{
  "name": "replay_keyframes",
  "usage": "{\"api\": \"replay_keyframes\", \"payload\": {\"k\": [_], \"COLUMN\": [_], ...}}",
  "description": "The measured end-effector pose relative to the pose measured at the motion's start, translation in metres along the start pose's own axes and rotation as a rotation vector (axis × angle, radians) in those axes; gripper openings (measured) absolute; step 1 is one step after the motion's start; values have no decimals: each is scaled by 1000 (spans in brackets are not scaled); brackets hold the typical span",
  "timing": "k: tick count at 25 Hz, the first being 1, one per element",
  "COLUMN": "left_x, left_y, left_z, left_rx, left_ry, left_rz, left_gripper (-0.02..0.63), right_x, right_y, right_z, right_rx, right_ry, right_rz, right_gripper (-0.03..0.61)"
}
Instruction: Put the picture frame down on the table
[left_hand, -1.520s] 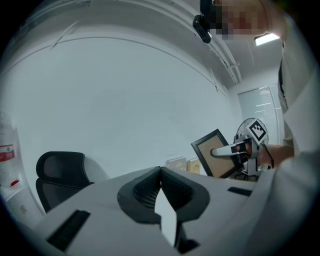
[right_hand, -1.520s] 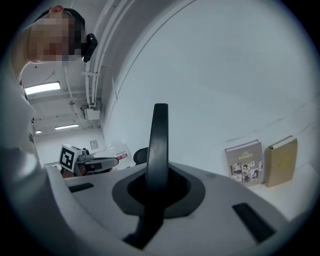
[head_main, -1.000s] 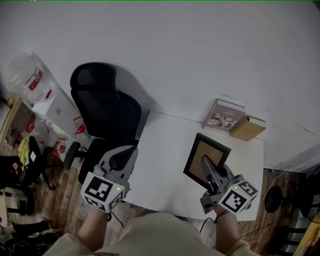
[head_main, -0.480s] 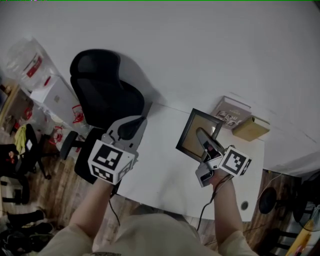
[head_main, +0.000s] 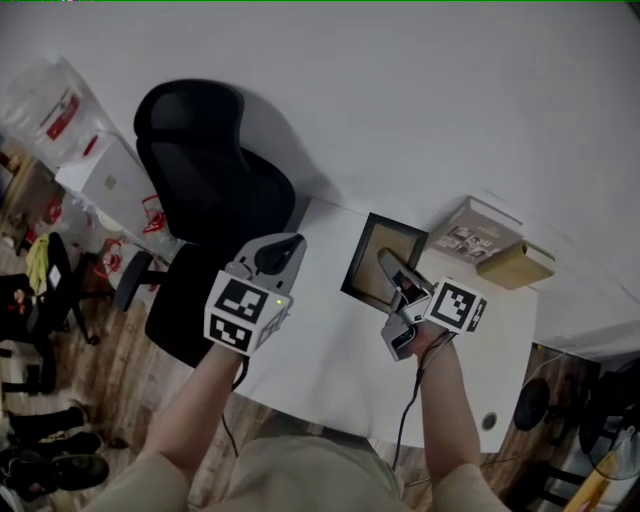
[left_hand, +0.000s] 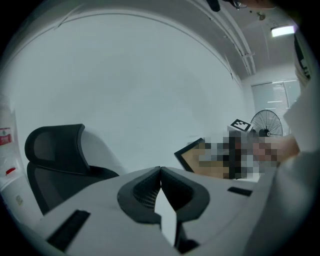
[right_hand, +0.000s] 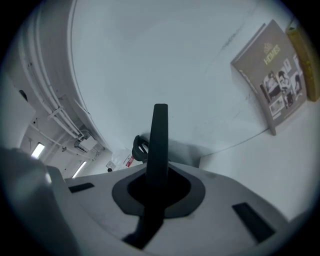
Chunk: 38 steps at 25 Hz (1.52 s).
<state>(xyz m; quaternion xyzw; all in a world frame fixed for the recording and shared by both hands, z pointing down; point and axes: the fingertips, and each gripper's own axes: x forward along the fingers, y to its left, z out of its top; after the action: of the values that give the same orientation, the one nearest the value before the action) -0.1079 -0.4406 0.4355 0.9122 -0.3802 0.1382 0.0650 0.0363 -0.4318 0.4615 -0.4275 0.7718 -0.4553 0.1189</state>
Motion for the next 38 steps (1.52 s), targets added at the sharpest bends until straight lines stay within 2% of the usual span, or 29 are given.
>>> {"api": "replay_keyframes", "payload": {"k": [4, 9, 13, 17, 22, 25, 27, 29, 31, 35, 38], "left_x": [13, 29, 37, 40, 56, 66, 73, 80, 86, 90, 88], "left_y": [5, 15, 19, 18, 16, 10, 5, 4, 1, -8, -15], "left_z": [-26, -65, -96, -123, -153, -166, -174, -180, -184, -197, -209], "left_rx": [-18, -77, -119, -151, -179, -204, -224, -238, -251, -276, -297], "left_ry": [35, 83, 123, 161, 207, 224, 233, 241, 245, 271, 312], "left_rz": [-4, 4, 8, 0, -20, -43, -62, -74, -84, -113, -142], "left_gripper": [21, 21, 21, 21, 21, 21, 21, 21, 21, 21, 21], "right_x": [21, 39, 50, 62, 81, 88, 93, 98, 102, 104, 101], "right_y": [-32, -73, -102, -131, -160, -179, -185, -189, -194, -197, -203], "right_z": [-33, -79, -105, -117, -121, -130, -134, -136, -139, -137, -136], "right_rx": [20, 14, 61, 71, 150, 89, 76, 22, -47, -135, -247], "right_ry": [89, 208, 259, 270, 210, 239, 249, 266, 289, 261, 275], "right_rz": [-44, -84, -118, -156, -159, -224, -244, -262, -290, -324, -396], "right_gripper": [31, 32, 32, 31, 32, 32, 35, 38, 97, 133, 191]}}
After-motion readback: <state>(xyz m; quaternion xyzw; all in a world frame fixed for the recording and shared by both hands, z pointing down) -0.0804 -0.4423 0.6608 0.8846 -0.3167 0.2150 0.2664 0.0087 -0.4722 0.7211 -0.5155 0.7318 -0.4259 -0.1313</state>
